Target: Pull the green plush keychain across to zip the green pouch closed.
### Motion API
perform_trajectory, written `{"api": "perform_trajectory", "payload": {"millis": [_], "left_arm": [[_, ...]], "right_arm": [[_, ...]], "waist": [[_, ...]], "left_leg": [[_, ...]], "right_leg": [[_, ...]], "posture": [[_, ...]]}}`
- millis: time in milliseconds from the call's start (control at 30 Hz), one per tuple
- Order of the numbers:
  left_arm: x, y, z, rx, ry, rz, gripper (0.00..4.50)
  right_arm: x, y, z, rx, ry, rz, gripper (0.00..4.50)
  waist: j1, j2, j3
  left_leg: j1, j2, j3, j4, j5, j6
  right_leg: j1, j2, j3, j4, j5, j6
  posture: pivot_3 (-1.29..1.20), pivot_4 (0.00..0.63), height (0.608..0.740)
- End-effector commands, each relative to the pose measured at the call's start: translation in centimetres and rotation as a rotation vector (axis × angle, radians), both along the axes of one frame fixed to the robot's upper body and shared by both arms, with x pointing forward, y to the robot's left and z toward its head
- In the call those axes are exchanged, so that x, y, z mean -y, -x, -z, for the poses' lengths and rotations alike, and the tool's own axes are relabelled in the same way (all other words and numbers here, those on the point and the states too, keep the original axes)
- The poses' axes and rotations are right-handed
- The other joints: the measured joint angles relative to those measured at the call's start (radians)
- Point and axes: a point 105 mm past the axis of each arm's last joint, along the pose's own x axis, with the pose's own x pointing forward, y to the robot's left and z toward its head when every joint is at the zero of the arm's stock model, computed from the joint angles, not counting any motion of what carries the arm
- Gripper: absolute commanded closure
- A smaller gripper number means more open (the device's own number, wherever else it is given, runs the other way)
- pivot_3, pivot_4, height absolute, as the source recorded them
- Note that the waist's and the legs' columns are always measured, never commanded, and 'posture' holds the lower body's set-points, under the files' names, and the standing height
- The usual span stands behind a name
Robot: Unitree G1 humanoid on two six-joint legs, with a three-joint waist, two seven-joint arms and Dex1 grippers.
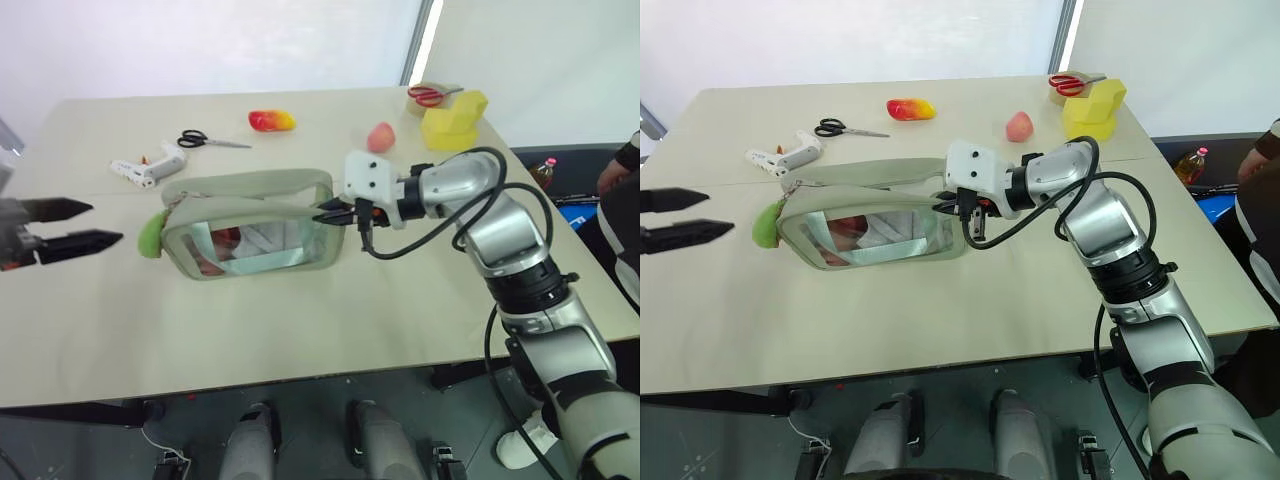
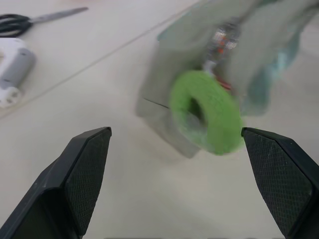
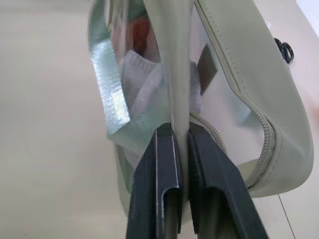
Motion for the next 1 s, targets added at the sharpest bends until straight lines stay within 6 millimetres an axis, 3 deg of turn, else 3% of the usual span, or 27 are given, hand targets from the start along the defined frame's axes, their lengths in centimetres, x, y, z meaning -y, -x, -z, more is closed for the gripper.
{"api": "perform_trajectory", "payload": {"millis": [33, 133, 267, 300, 400, 600, 700, 767, 833, 900, 1000], "left_arm": [[1.9, 0.5, -0.9, 0.042, -0.005, 0.056, 0.0], [2.4, 0.5, 0.2, 0.02, -0.048, 0.067, 0.0], [1.4, -0.9, 1.5, 0.029, -0.105, 0.008, 0.0], [1.2, -1.2, 1.8, 0.029, -0.121, -0.002, 0.26], [1.3, -1.5, 2.1, 0.034, -0.128, 0.019, 1.25], [1.7, -2.5, 1.3, 0.08, -0.091, 0.027, 4.46], [2.2, -3.3, -1.7, 0.16, -0.05, 0.034, 4.46], [4.1, -3.4, -4.3, 0.211, 0.008, 0.098, 4.46], [6.3, -3.3, -5.6, 0.23, 0.033, 0.184, 4.46], [8.8, -3.2, -4.6, 0.216, -0.026, 0.277, 4.46], [10.4, -3.7, -2.7, 0.197, -0.094, 0.334, 4.46]], "right_arm": [[-0.5, 0.4, -0.3, 0.029, 0.015, -0.029, 4.48], [-0.6, 0.4, -0.4, 0.032, 0.013, -0.028, 4.48], [-0.6, 0.4, -0.7, 0.031, 0.007, -0.025, 4.48], [-0.6, 0.4, -0.7, 0.03, 0.006, -0.024, 4.5], [-0.7, 0.4, -0.8, 0.031, 0.005, -0.022, 4.5], [-0.8, 0.4, -1.0, 0.029, -0.001, -0.015, 4.5], [-0.6, 0.2, -0.9, 0.028, 0.002, -0.006, 4.5], [-0.6, 0.1, -0.8, 0.027, 0.002, -0.002, 4.5], [-0.7, 0.0, -0.7, 0.026, 0.002, 0.0, 4.5], [-0.9, -0.1, -0.7, 0.022, -0.006, 0.005, 4.5], [-1.1, -0.2, -0.6, 0.022, -0.008, 0.006, 4.5]], "waist": [[-0.001, 0.0, 0.0], [-0.002, 0.0, 0.0], [-0.001, 0.0, 0.0], [-0.001, 0.0, 0.0], [-0.002, 0.0, 0.0], [-0.001, 0.0, 0.0], [0.0, 0.0, 0.0], [0.004, -0.001, 0.0], [0.005, -0.001, 0.0], [0.003, 0.0, 0.0], [0.0, 0.0, 0.0]], "left_leg": [[0.0, 0.0, 0.0, 0.0, 0.0, 0.0], [0.001, 0.0, 0.0, 0.0, 0.0, 0.0], [0.002, 0.0, 0.0, 0.0, 0.0, 0.0], [0.002, 0.0, 0.0, 0.0, 0.0, 0.0], [0.002, 0.0, 0.0, 0.001, 0.0, 0.0], [0.001, 0.0, 0.0, 0.0, 0.0, 0.0], [0.001, 0.0, 0.0, 0.0, 0.0, 0.0], [0.001, 0.0, 0.0, 0.001, 0.001, 0.001], [0.001, 0.0, 0.0, 0.004, 0.001, 0.001], [0.001, 0.0, 0.0, 0.006, 0.001, 0.001], [0.004, 0.0, 0.0, 0.006, 0.0, 0.0]], "right_leg": [[0.0, 0.0, 0.0, 0.0, 0.0, 0.0], [0.001, 0.0, 0.0, 0.001, 0.0, 0.0], [0.001, 0.0, 0.0, 0.001, 0.0, -0.001], [0.001, 0.0, 0.0, 0.001, 0.001, -0.001], [0.001, 0.0, 0.0, 0.001, 0.001, -0.001], [0.0, 0.0, 0.0, 0.0, 0.001, -0.001], [0.0, 0.001, 0.0, 0.001, 0.001, -0.001], [0.001, 0.001, 0.0, 0.002, 0.001, -0.001], [0.004, 0.001, 0.0, 0.001, 0.001, 0.0], [0.006, 0.001, 0.0, 0.0, 0.001, 0.0], [0.009, 0.001, 0.0, -0.001, 0.001, 0.0]], "posture": [[0.0, 0.15, 0.74], [0.0, 0.15, 0.74], [0.0, 0.15, 0.74], [0.0, 0.15, 0.74], [0.0, 0.15, 0.74], [0.0, 0.15, 0.74], [0.0, 0.15, 0.74], [0.0, 0.15, 0.74], [0.0, 0.15, 0.74], [0.0, 0.15, 0.74], [0.0, 0.15, 0.74]]}}
